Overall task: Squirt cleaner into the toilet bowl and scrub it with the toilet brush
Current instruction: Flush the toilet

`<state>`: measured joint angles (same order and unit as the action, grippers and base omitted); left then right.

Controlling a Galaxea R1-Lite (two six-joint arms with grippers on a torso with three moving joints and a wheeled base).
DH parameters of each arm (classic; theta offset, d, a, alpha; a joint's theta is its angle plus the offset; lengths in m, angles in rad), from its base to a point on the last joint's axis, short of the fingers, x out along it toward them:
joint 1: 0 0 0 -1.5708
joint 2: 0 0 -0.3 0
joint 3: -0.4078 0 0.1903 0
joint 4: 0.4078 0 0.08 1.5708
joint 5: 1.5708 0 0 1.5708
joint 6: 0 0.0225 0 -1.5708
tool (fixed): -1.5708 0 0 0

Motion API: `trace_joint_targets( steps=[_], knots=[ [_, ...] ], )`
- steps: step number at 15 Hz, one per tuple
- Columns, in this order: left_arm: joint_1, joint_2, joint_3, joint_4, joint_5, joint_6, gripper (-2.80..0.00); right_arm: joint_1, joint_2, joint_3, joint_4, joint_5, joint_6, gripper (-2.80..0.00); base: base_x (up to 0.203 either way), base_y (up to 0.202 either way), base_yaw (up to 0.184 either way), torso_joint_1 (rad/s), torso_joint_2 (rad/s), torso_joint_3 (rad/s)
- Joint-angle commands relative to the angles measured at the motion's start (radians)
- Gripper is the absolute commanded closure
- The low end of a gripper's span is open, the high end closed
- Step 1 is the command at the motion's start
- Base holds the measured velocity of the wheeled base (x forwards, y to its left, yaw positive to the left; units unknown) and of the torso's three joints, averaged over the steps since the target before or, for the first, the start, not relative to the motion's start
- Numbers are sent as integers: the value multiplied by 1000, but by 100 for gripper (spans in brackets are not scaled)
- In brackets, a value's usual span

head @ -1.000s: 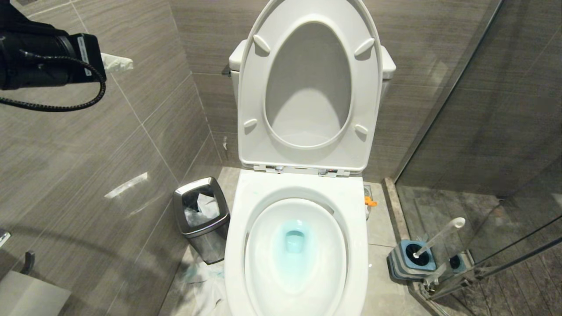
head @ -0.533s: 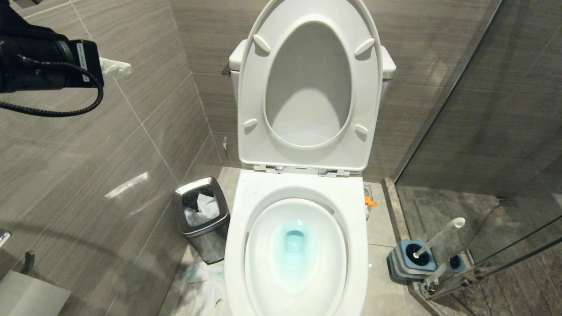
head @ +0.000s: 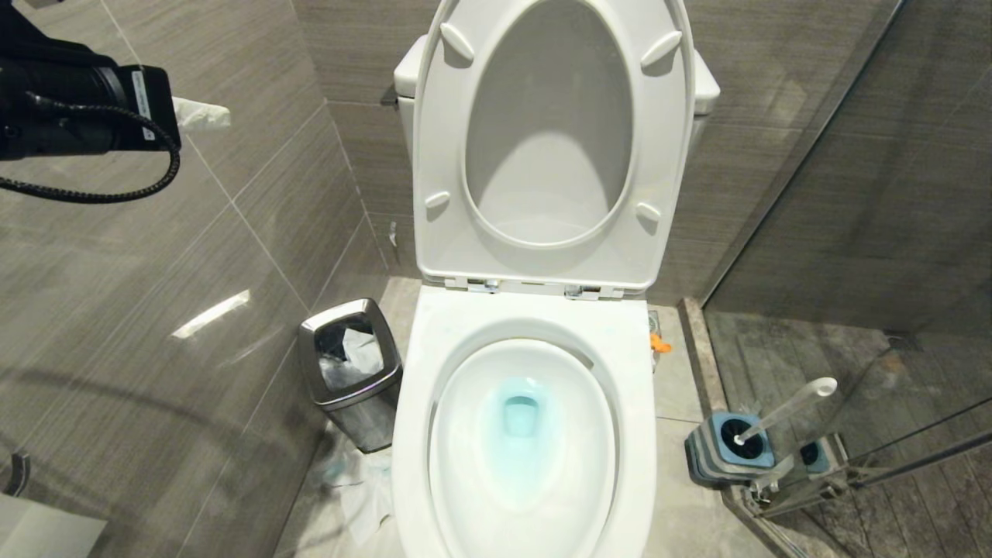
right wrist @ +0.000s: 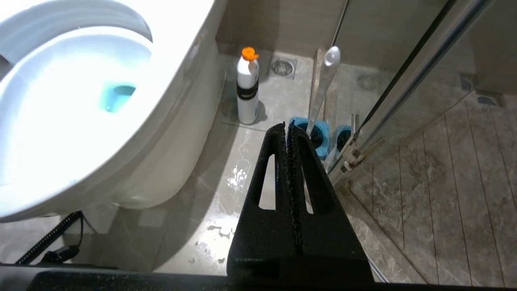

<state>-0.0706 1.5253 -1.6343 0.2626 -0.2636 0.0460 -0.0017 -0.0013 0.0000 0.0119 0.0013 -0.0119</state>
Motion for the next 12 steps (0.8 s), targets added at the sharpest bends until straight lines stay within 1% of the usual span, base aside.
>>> trace_joint_targets(
  steps=[1,6,12],
  knots=[
    [0,-5,1,0,-2,0,0,0,1,0,0,0,0,0,0,0,0,-2,3,-196],
    [-1,-4,-4,-5,-2,15,0,0,1,0,0,0,0,0,0,0,0,3,6,-198],
    [-3,-5,-6,-8,-4,15,0,0,1,0,0,0,0,0,0,0,0,2,4,-196]
  ],
)
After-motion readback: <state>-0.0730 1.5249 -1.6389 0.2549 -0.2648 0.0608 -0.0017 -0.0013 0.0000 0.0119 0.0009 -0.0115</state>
